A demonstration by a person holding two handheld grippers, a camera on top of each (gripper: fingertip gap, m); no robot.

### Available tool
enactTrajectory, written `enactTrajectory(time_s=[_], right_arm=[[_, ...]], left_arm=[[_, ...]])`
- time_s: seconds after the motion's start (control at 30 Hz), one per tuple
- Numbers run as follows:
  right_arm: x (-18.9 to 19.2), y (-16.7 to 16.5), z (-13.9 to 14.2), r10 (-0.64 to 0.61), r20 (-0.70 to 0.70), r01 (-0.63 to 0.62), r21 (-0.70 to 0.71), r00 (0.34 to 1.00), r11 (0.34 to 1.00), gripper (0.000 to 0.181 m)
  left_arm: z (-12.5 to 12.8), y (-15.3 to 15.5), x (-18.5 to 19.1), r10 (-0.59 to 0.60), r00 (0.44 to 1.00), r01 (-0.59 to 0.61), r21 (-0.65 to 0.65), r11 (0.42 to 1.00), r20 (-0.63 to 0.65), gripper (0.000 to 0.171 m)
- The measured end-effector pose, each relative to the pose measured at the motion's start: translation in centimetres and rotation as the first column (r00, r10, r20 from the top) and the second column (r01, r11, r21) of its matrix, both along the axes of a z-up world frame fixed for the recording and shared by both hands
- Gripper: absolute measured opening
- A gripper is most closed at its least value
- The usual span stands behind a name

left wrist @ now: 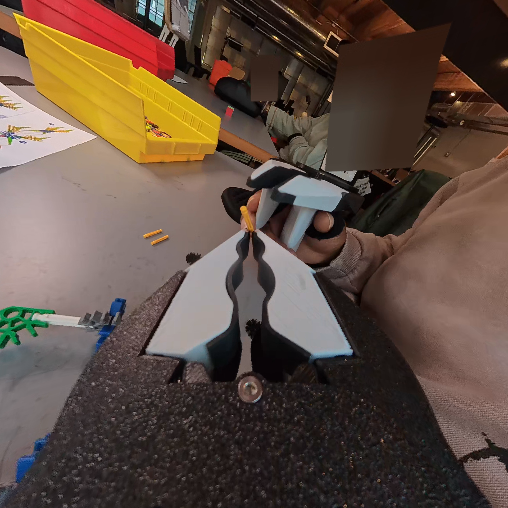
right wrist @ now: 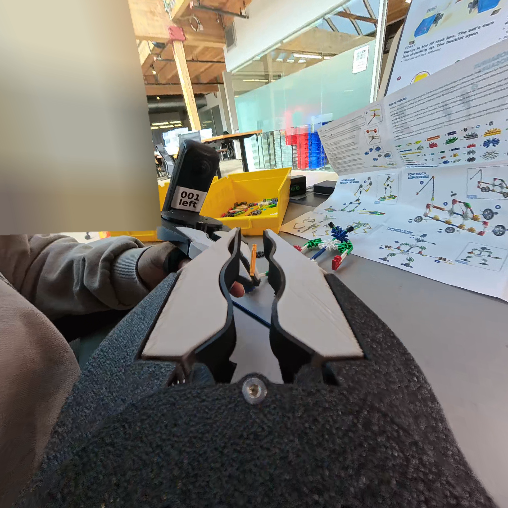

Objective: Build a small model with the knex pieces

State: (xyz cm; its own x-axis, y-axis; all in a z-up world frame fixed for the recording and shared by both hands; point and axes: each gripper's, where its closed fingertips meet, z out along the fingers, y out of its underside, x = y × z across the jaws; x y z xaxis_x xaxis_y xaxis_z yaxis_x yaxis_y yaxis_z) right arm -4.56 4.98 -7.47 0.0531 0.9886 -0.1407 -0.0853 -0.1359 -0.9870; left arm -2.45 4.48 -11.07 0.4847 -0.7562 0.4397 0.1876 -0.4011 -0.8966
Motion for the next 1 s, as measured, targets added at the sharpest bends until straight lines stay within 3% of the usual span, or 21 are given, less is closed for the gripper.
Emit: enactTrajectory(time_s=[0.13, 0.27, 0.33, 0.47, 0.67, 0.87, 0.93, 1.0], right_arm=[[0.6, 0.9, 0.4, 0.031, -0.027, -0.032, -0.033, 0.999, 0.999, 0.013], [0.2, 0.8, -1.2, 0.054, 0.055, -0.05, -0.072, 0.997, 0.996, 0.014], [-0.5, 0.2, -2.3, 0.1, 0.107, -0.087, -0.127, 0.989, 0.988, 0.017], [-1.0, -0.3, -3.4, 0.133, 0.137, -0.103, -0.208, 0.982, 0.973, 0.0], [2.8, 3.5, -3.1, -0.027, 0.232, 0.039, -0.045, 0.972, 0.998, 0.001], [11.2, 6.9, -6.0, -0.218, 0.542, 0.162, 0.149, 0.811, 0.975, 0.014], [13.7, 7.2, -7.4, -0.255, 0.639, 0.148, 0.216, 0.725, 0.965, 0.014], [15.2, 7.1, -9.5, -0.233, 0.735, 0.047, 0.264, 0.637, 0.963, 0.015]], left_arm=[[0.1, 0.4, -0.6, 0.004, 0.998, -0.002, -0.039, 0.999, 0.066, 0.0], [0.1, 0.4, -0.5, -0.012, 0.997, 0.015, -0.038, 0.999, 0.079, 0.0], [-0.1, 0.3, -0.2, -0.006, 1.0, 0.007, -0.007, 1.0, 0.03, 0.0], [-0.9, 0.4, -0.1, 0.023, 0.997, -0.021, 0.027, 0.999, -0.074, 0.0], [-2.6, 1.3, -1.4, 0.07, 0.984, -0.077, -0.038, 0.996, -0.166, 0.0], [-3.9, 0.5, -0.2, -0.002, 0.97, -0.012, -0.058, 0.998, -0.242, 0.018], [-5.0, -0.3, 0.7, -0.068, 0.947, 0.048, -0.071, 0.996, -0.315, 0.022], [-6.5, -1.7, 1.7, -0.166, 0.895, 0.136, -0.102, 0.985, -0.415, 0.023]])
